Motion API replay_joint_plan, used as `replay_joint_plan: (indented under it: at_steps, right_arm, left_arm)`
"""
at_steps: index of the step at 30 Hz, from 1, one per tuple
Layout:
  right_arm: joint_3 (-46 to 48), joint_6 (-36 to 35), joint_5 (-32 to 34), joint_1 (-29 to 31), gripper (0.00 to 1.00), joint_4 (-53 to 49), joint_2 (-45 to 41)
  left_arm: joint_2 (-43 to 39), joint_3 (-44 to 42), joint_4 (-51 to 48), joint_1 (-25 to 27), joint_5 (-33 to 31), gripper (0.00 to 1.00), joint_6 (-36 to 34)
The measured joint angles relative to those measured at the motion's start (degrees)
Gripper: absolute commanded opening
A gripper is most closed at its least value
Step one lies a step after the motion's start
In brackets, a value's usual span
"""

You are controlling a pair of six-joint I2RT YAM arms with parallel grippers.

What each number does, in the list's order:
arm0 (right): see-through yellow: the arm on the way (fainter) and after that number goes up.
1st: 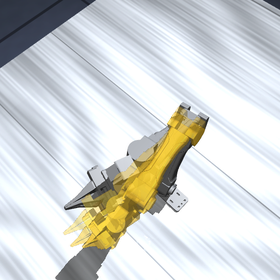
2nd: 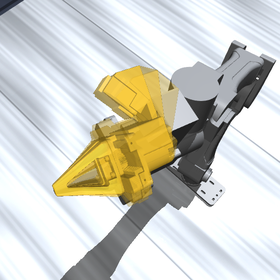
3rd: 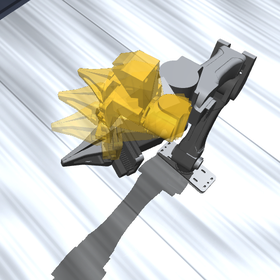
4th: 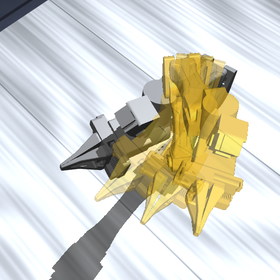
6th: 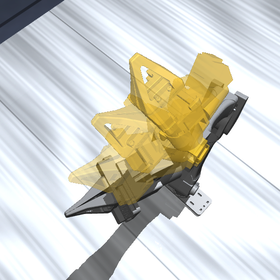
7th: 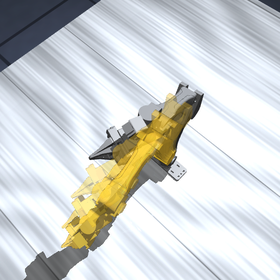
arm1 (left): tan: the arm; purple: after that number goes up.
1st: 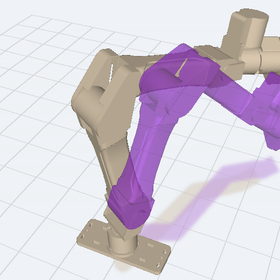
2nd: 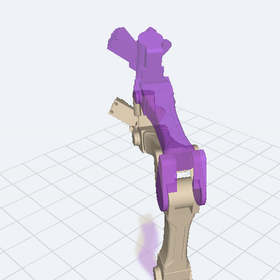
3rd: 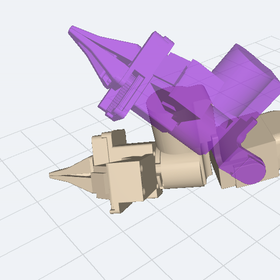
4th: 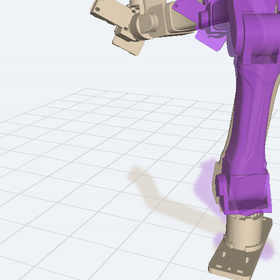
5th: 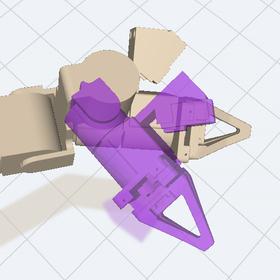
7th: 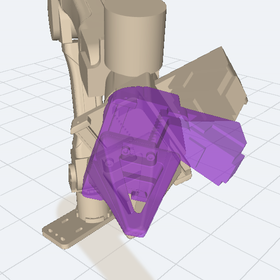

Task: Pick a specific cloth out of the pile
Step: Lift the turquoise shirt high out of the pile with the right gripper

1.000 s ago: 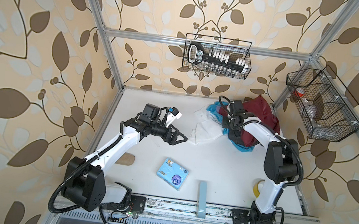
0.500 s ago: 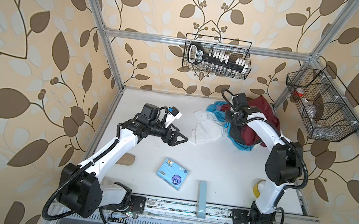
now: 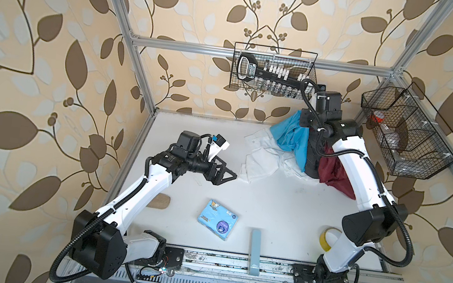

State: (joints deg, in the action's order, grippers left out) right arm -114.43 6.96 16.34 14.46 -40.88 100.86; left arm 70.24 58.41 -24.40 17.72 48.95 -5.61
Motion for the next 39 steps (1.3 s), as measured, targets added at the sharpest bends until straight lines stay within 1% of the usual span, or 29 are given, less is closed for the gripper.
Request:
replay_joint_plan:
  at_steps: [12,17,22,29,33,39]
  right_arm:
    - [-10.7,-3.3,-1.8,0.0,0.00,0.3,-0.1]
    - [-13.9,-4.0,-4.4,0.2,0.00,4.1,-0.5]
    - [-13.2,-4.0,-7.8,0.3,0.00,10.2,-2.8]
    - [-10.9,-2.4,-14.4,0.5,0.00,22.8,-6.6]
    - [-10.9,-0.1,-19.5,0.7,0.00,30.7,-7.7]
    - [-11.0,5.9,-28.3,1.1,0.00,40.8,-7.6]
  left_arm:
    - [-0.8,0.0,0.0,0.3,-1.5,0.99,0.0]
    - [-1.3,0.0,0.2,0.3,-2.3,0.99,0.0]
    - [-1.6,0.0,0.2,0.3,-3.2,0.99,0.1]
    - [-2.6,-0.1,0.3,0.3,-5.1,0.99,0.3]
    - [-4.0,-0.7,0.8,0.3,-6.8,0.99,0.7]
    - [-7.0,-1.4,1.2,0.3,-10.7,0.99,1.6]
